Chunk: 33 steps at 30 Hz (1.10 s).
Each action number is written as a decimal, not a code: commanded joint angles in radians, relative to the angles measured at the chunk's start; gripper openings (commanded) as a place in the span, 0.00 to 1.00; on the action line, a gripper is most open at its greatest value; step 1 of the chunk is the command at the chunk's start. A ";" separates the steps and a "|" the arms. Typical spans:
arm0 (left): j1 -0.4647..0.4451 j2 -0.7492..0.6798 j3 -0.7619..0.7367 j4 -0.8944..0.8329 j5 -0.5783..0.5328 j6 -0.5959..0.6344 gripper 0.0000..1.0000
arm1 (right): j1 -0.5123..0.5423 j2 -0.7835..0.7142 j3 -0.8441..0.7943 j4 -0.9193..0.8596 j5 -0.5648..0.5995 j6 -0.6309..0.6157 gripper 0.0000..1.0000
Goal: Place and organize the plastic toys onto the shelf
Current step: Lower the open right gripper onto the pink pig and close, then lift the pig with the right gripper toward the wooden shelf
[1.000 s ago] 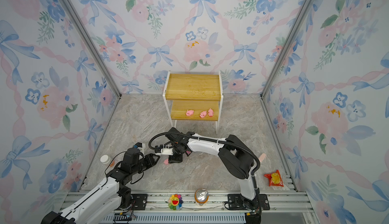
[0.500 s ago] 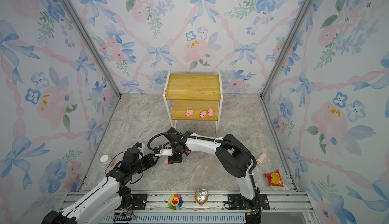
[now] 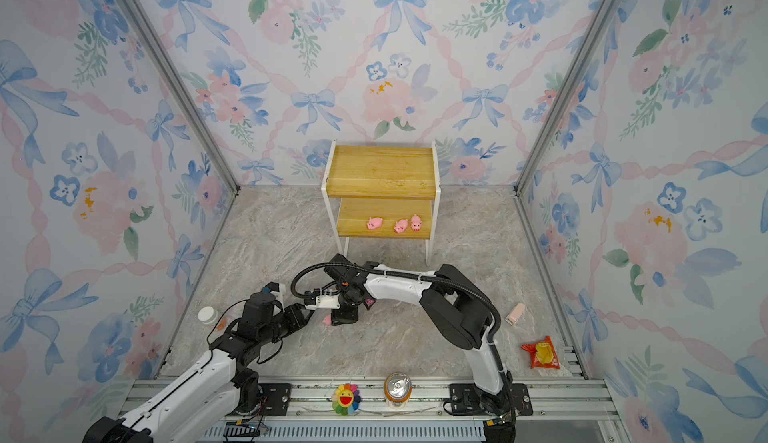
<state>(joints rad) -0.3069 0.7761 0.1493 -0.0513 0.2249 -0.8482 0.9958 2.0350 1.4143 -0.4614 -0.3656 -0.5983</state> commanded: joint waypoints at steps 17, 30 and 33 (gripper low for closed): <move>0.011 0.015 -0.009 -0.006 0.010 0.027 0.48 | 0.000 0.033 0.009 0.000 -0.022 0.042 0.42; 0.017 0.021 -0.004 -0.007 0.016 0.037 0.48 | 0.001 0.022 0.010 -0.019 -0.029 0.135 0.27; 0.021 0.017 -0.003 -0.007 0.018 0.040 0.48 | 0.003 -0.021 0.000 -0.012 -0.027 0.208 0.26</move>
<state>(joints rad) -0.2958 0.7956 0.1493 -0.0513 0.2264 -0.8368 0.9958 2.0506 1.4143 -0.4545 -0.3737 -0.4717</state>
